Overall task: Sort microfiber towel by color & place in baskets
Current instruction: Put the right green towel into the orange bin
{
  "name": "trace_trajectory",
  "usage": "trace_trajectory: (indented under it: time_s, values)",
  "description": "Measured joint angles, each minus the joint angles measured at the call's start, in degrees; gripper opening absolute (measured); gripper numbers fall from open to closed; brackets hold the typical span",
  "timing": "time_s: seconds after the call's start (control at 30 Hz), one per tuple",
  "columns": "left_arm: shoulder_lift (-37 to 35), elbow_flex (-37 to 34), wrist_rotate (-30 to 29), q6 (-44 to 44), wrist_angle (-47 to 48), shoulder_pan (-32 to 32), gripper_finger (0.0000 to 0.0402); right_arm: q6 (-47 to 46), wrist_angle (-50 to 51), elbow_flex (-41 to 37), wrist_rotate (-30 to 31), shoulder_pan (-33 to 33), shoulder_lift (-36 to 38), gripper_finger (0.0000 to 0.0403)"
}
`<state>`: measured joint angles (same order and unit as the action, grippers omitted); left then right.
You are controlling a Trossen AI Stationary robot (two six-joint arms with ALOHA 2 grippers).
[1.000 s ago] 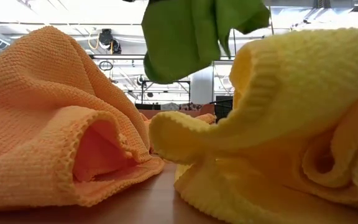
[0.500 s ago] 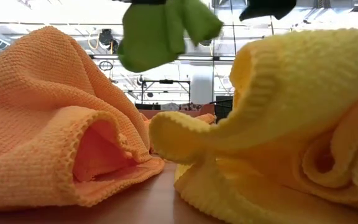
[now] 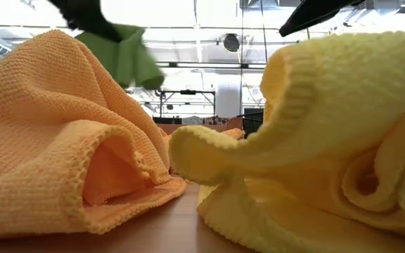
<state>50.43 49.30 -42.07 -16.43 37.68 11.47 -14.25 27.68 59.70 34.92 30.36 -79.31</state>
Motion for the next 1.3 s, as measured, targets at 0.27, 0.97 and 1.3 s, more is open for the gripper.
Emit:
trace_trajectory:
  time_s: [0.27, 0.97, 1.3]
  values:
    - [-6.5, 0.0, 4.0, -14.8, 16.4, -5.9, 0.0018, 4.6, -0.1, 0.0, 0.1, -1.7, 0.0, 0.0194]
    - [-1.2, 0.0, 14.8, 13.2, -7.2, -20.0, 0.0018, 11.1, -3.7, 0.0, -0.3, -8.6, 0.0, 0.0159]
    - [10.5, 0.0, 41.0, 26.2, -35.0, -32.0, 0.0018, 11.5, -3.7, 0.0, -0.4, -9.4, 0.0, 0.0159]
